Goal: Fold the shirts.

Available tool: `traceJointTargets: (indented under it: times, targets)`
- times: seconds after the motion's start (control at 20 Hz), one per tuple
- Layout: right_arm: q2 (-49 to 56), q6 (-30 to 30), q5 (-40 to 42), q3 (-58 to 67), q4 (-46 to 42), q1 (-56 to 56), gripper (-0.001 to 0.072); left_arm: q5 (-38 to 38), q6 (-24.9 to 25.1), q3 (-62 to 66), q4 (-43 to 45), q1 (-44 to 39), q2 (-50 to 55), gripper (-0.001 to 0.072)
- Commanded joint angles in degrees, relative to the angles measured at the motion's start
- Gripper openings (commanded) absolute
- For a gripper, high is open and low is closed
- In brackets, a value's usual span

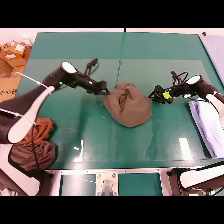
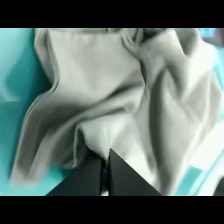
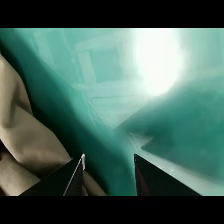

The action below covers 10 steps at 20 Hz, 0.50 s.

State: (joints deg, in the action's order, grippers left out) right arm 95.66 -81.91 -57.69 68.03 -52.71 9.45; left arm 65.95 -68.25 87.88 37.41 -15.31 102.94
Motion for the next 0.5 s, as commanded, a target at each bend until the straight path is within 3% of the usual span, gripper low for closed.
traceJointTargets:
  times: [0.0, 0.4, 0.45]
  targets:
    - [0.4, 1.4, 0.9, 0.9, 4.5, -0.9, 0.0389, 8.1, 0.8, 2.8, 0.4, 7.0, 0.3, 0.0028]
    - [6.2, 7.4, 4.8, 3.1, 18.3, -8.7, 0.0385, 8.0, -0.9, 2.8, 12.9, 9.7, 0.3, 0.0028]
    - [7.5, 7.4, 4.8, 4.1, 18.4, -9.9, 0.0318, 8.0, -0.9, 2.8, 13.2, 9.7, 0.3, 0.0028]
